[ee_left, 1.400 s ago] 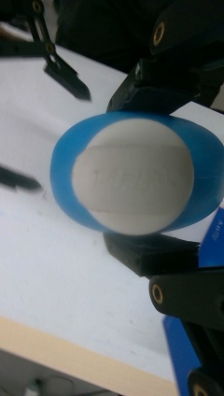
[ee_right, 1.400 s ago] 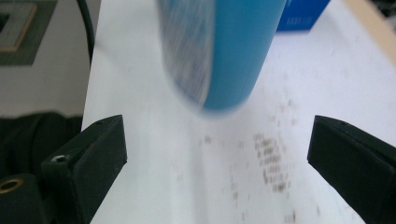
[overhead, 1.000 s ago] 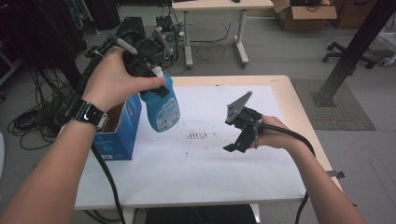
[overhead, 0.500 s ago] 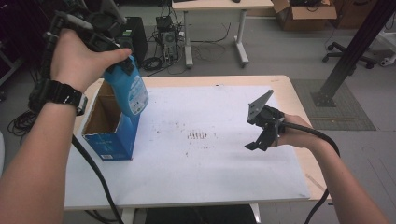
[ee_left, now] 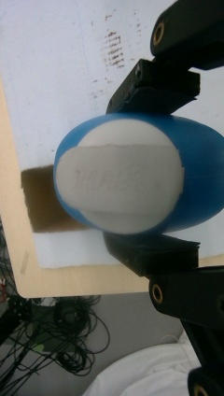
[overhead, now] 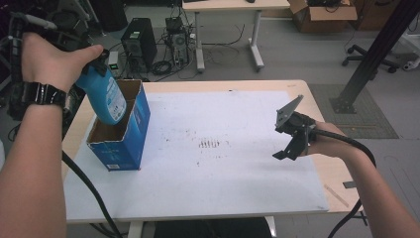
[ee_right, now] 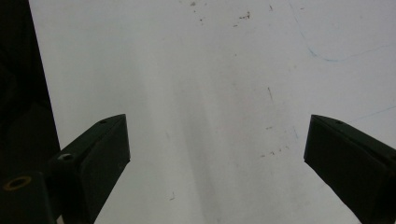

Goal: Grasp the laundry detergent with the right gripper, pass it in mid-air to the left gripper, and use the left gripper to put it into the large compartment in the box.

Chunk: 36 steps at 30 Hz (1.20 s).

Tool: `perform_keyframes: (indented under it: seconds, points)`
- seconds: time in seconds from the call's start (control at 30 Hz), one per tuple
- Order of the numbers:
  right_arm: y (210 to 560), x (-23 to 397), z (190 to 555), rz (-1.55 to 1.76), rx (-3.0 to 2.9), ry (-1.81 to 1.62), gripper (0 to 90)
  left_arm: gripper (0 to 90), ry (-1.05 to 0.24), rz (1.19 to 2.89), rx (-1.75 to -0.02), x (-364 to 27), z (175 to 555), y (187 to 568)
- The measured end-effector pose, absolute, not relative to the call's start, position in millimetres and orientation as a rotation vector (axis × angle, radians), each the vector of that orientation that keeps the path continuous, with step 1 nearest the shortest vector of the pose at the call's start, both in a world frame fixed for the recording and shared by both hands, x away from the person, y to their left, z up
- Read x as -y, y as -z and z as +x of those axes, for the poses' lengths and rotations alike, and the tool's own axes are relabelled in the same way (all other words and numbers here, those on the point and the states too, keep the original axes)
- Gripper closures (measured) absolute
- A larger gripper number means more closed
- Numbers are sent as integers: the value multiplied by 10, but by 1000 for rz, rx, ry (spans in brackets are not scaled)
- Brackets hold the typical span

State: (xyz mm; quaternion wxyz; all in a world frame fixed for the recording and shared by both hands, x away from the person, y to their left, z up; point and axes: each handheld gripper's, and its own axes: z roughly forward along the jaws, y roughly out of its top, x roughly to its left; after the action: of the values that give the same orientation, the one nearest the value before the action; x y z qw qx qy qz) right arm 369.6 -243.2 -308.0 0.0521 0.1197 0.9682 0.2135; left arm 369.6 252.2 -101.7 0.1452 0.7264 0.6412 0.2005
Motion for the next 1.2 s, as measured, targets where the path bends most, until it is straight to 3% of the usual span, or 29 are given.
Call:
perform_keyframes:
  seconds: [1.2]
  points:
    - [3161, 2544, 3657, 389, -2955, -618, 72, 384, -438, 2167, -1959, -2688, 3976, 2294]
